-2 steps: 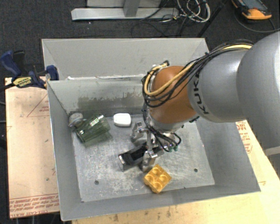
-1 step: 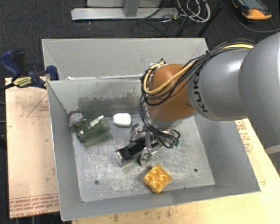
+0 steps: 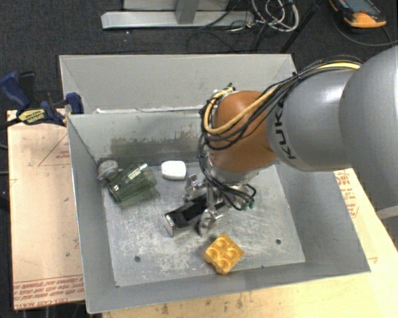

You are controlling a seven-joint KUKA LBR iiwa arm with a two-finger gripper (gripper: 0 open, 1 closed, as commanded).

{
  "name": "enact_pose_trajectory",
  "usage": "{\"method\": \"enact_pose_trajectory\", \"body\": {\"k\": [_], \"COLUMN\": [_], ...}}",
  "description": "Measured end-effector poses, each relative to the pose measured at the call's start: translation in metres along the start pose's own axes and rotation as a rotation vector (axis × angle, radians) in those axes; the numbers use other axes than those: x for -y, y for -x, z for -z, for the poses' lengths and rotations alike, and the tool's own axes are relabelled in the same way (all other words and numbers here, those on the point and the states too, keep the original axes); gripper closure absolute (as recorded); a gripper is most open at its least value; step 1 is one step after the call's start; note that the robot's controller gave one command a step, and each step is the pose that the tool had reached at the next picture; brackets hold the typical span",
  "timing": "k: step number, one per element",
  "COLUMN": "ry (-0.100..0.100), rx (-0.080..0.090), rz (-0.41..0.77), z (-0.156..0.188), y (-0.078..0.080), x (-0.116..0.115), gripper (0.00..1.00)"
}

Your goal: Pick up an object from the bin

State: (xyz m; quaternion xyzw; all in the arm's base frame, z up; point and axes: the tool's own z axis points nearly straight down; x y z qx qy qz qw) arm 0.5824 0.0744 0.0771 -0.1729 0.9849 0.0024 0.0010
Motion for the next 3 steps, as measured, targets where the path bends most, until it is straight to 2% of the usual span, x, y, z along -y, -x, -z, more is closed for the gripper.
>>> {"method": "enact_pose_trajectory", "body": {"k": [3], "ry": [-0.002], "rx": [-0.008], "rz": [0.001], "z": [0.015], "y": [-0.004], "x": [0.0], "gripper": [1.0]}}
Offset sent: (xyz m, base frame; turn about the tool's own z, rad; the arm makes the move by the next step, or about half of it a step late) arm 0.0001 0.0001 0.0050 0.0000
